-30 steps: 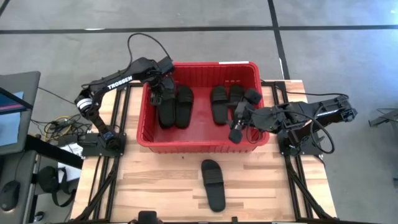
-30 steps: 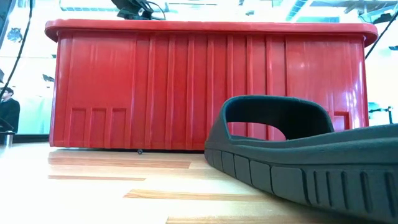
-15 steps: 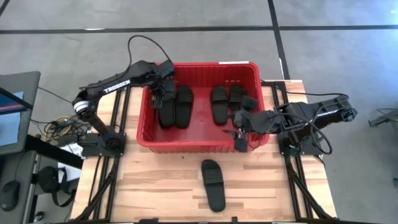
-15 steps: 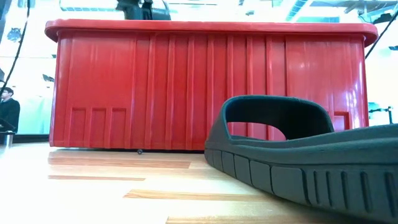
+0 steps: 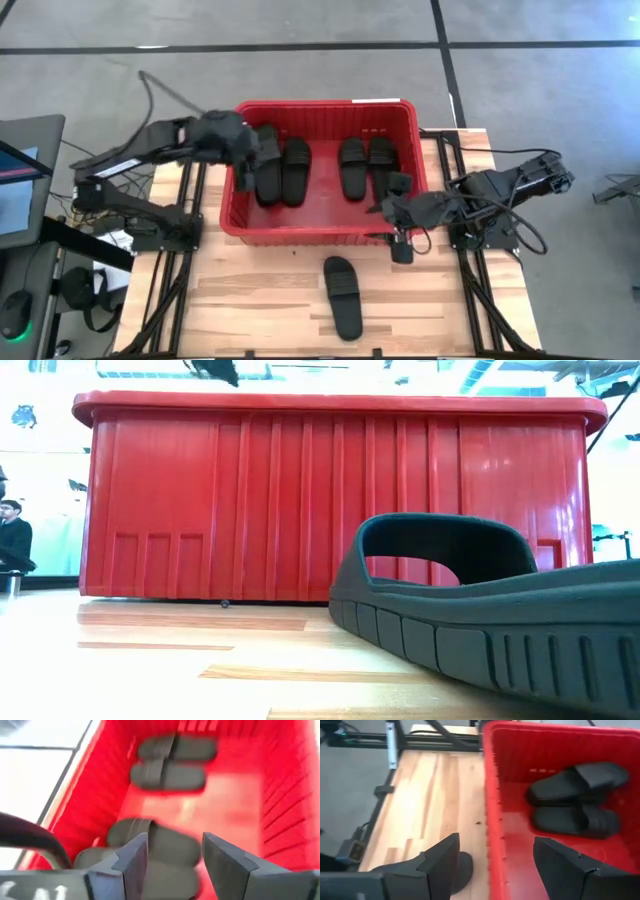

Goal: Pick and place slides into bin
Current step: Put the black slides into the red bin

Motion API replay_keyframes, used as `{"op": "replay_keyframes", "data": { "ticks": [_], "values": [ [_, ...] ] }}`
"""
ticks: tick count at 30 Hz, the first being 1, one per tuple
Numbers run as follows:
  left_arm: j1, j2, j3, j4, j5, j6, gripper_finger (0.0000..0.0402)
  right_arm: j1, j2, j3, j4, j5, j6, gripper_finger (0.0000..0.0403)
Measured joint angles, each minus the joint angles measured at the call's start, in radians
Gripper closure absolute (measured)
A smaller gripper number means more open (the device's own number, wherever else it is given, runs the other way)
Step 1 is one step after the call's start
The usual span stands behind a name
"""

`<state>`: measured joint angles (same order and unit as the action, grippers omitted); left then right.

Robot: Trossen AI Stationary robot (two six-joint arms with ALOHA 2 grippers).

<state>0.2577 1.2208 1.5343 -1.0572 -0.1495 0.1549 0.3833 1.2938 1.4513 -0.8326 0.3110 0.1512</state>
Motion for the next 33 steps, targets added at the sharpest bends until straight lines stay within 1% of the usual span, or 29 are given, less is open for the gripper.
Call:
{"op": "replay_keyframes", "data": {
  "ticks": [3,7,11,15,17,20,25,30,33],
  "values": [
    [-0.118,-0.053,0.001,0.047,-0.053,-0.130,0.0226,0.057,0.000,0.000,-0.001,0.000,0.013,0.0163],
    [-0.298,-0.085,0.001,0.110,-0.157,-0.276,0.0226,0.136,0.000,0.000,-0.006,0.001,0.048,0.0163],
    [-0.477,-0.072,0.001,0.180,-0.277,-0.373,0.0226,0.211,0.000,0.000,-0.013,0.006,0.090,0.0163],
    [-0.618,-0.019,0.001,0.228,-0.382,-0.454,0.0226,0.273,0.003,0.000,-0.032,0.007,0.128,0.0163],
    [-0.670,0.017,0.001,0.245,-0.419,-0.500,0.0226,0.299,0.004,0.000,-0.037,0.008,0.142,0.0163],
    [-0.739,0.077,0.001,0.254,-0.446,-0.561,0.0226,0.323,0.004,0.000,-0.035,0.027,0.170,0.0163],
    [-0.811,0.167,-0.001,0.272,-0.469,-0.593,0.0226,0.355,0.014,0.001,-0.033,0.061,0.221,0.0163],
    [-0.874,0.222,-0.001,0.329,-0.488,-0.593,0.0226,0.362,0.102,0.001,-0.008,0.060,0.234,0.0163],
    [-0.921,0.233,-0.001,0.355,-0.496,-0.592,0.0226,0.361,0.193,0.000,0.003,0.054,0.228,0.0163]
  ]
}}
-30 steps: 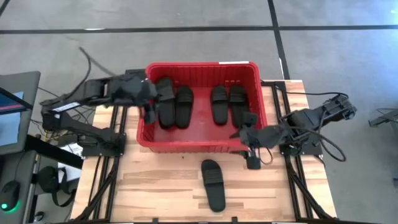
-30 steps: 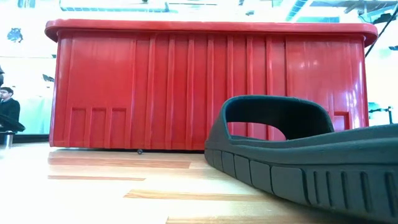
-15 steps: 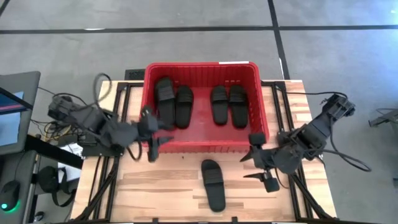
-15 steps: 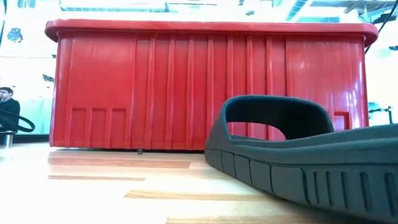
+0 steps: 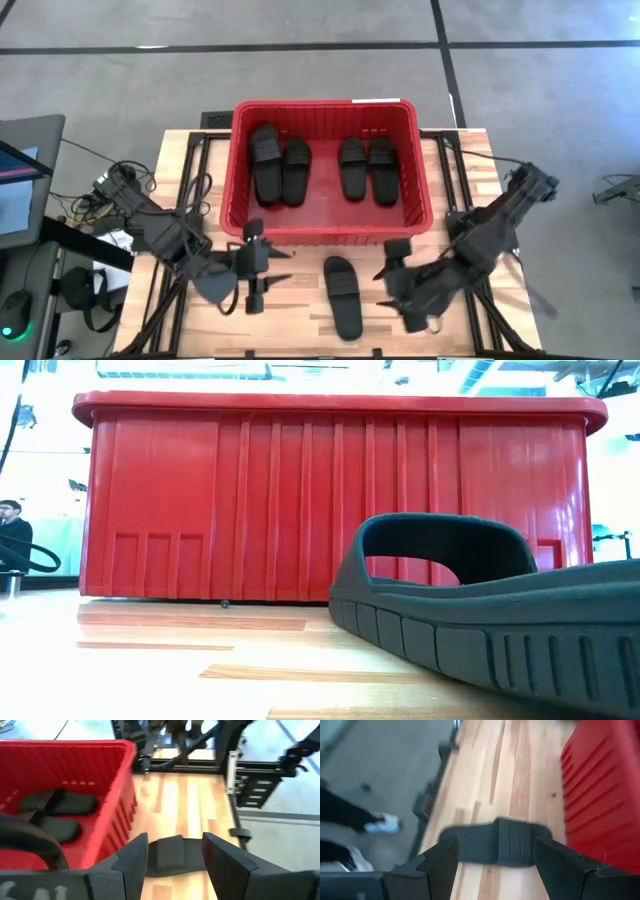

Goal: Pick and place slides into bin
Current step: Put the black slides into the red bin

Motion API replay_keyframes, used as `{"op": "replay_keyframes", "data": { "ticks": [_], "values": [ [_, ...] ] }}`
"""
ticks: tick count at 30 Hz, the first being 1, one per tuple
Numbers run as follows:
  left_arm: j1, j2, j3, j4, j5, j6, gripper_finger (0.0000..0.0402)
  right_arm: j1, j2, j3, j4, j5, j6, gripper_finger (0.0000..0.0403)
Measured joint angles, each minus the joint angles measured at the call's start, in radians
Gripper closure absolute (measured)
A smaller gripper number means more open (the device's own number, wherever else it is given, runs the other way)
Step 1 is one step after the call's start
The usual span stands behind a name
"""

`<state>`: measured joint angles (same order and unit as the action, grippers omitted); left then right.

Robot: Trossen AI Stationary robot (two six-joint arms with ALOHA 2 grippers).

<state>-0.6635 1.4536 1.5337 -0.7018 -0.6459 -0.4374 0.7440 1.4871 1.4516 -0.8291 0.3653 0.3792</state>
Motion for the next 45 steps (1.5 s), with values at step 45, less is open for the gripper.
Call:
{"op": "replay_keyframes", "data": {
  "ticks": [45],
  "values": [
    [-0.426,-0.001,0.000,-0.495,-0.447,-0.606,0.0226,-0.099,0.530,0.000,0.130,0.212,0.056,0.0179]
  ]
}}
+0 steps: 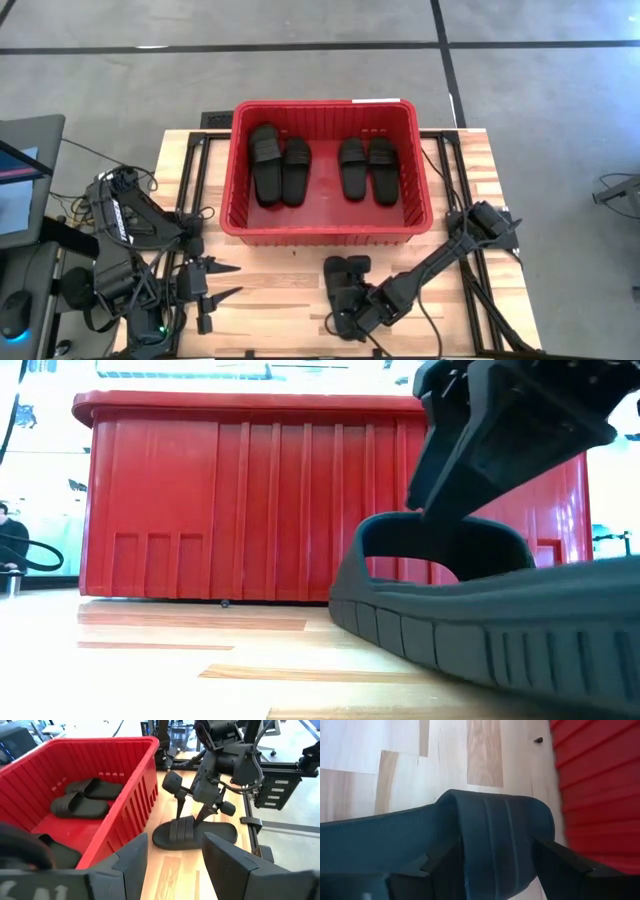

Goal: Pick and place slides into bin
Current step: Put the black slides into the red bin

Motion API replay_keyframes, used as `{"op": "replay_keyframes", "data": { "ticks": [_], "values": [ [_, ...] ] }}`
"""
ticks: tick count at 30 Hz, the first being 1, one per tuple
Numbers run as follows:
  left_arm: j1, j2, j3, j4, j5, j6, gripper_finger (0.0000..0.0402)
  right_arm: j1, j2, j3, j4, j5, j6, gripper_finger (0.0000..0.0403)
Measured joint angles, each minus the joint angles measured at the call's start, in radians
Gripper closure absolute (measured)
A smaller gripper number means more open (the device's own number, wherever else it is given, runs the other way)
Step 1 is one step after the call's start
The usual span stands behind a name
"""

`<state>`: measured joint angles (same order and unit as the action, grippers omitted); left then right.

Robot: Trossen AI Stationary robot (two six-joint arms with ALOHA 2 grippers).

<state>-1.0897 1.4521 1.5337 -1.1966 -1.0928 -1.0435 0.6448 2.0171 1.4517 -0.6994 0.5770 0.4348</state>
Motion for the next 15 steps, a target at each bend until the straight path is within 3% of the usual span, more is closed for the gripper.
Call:
{"op": "replay_keyframes", "data": {
  "ticks": [15],
  "values": [
    [0.000,0.000,0.000,-0.002,-0.023,0.000,0.0226,-0.020,0.000,0.000,0.003,-0.057,-0.085,0.0193]
  ]
}}
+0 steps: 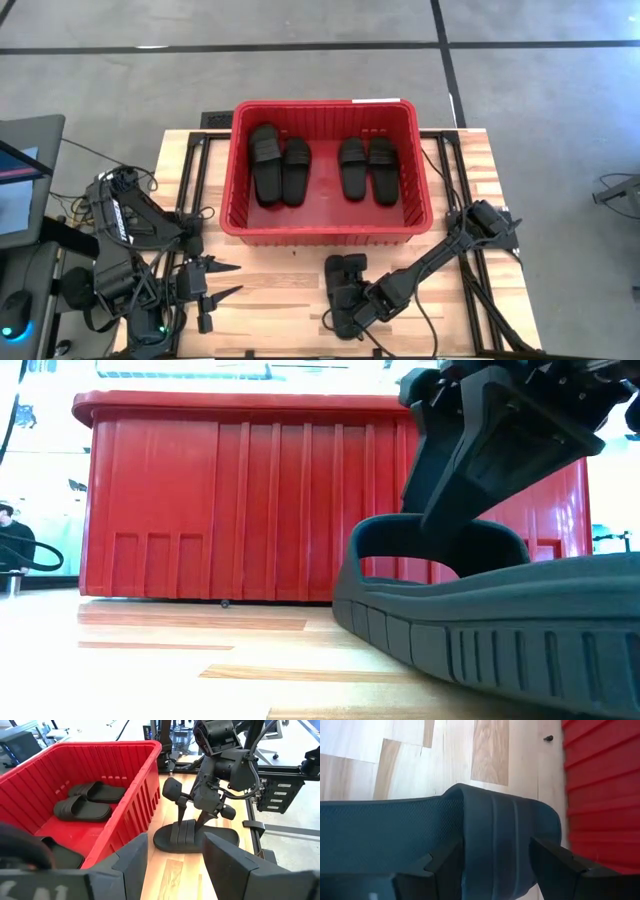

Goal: Pick and place slides into bin
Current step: Put the black slides into the red bin

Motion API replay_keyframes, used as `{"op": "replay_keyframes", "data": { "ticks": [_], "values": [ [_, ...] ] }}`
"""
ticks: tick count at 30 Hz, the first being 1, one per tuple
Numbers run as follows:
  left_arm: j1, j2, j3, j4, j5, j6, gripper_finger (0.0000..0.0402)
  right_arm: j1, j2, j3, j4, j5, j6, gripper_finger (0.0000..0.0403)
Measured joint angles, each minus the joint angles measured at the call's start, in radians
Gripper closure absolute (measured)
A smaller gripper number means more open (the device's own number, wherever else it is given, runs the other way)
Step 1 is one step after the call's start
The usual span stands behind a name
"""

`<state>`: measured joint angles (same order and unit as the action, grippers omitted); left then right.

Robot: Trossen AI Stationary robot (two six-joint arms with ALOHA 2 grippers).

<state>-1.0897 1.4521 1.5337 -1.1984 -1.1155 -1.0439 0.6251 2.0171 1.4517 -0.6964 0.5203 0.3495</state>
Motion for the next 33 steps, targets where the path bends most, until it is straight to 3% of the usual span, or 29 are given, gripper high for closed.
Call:
{"op": "replay_keyframes", "data": {
  "ticks": [20,24,29,33],
  "values": [
    [0.000,0.000,0.000,0.000,-0.004,-0.016,0.0226,-0.035,0.002,-0.022,0.024,0.004,-0.001,0.0228],
    [0.000,0.000,0.000,0.001,-0.004,-0.018,0.0226,-0.047,0.002,-0.022,0.023,0.004,0.000,0.0273],
    [0.000,0.000,0.000,0.001,-0.003,-0.026,0.0226,-0.045,0.002,-0.021,0.024,0.005,-0.001,0.0377],
    [0.000,0.000,0.000,0.001,-0.003,-0.027,0.0226,-0.043,0.001,-0.021,0.024,0.004,0.030,0.0389]
  ]
}}
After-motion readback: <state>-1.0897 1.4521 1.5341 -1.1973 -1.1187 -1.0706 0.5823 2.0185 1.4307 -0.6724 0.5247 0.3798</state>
